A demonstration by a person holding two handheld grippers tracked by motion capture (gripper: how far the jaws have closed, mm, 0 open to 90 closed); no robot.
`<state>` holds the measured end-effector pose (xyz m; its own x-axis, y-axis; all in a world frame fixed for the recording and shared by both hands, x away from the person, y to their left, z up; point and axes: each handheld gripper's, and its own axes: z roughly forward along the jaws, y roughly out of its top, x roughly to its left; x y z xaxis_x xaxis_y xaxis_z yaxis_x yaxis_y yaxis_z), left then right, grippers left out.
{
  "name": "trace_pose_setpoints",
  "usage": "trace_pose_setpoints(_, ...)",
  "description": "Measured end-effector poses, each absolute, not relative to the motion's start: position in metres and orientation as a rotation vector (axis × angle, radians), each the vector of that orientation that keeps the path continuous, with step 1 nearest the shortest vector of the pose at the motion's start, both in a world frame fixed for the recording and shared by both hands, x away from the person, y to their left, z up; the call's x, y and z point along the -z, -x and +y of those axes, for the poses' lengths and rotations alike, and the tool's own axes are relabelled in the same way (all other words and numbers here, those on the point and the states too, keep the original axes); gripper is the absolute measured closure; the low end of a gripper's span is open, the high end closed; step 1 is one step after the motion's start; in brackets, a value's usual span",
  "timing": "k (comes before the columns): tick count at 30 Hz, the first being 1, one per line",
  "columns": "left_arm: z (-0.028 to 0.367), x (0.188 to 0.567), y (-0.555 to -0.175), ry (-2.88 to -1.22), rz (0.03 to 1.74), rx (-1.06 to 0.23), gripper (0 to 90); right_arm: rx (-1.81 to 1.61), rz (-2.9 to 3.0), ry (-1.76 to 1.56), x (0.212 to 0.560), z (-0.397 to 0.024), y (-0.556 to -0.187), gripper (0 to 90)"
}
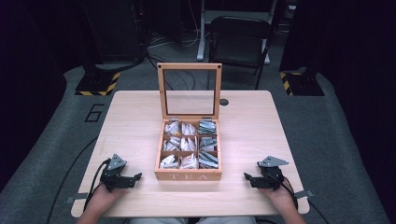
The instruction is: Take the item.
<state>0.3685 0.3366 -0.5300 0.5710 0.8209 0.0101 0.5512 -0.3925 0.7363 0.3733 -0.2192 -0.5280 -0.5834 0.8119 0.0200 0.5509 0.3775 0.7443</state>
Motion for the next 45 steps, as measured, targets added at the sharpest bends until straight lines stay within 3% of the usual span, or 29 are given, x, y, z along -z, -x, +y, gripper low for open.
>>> trace_pose_setpoints(24,0.337,0.530,-0.368,-2.100,1.091,-0.492,12.7,-1.043,2.297,-1.178,0.528,-0.220,-0.373,25.1)
trace_pose_setpoints(35,0.337,0.530,-0.368,-2.100,1.091,-0.492,12.7,-1.020,2.340,-1.158,0.523,-0.217,-0.372,34.2)
trace_pose_setpoints(45,0.337,0.530,-0.368,-2.099,1.092,-0.490,12.6,-1.040,2.301,-1.142,0.510,-0.211,-0.367,34.1)
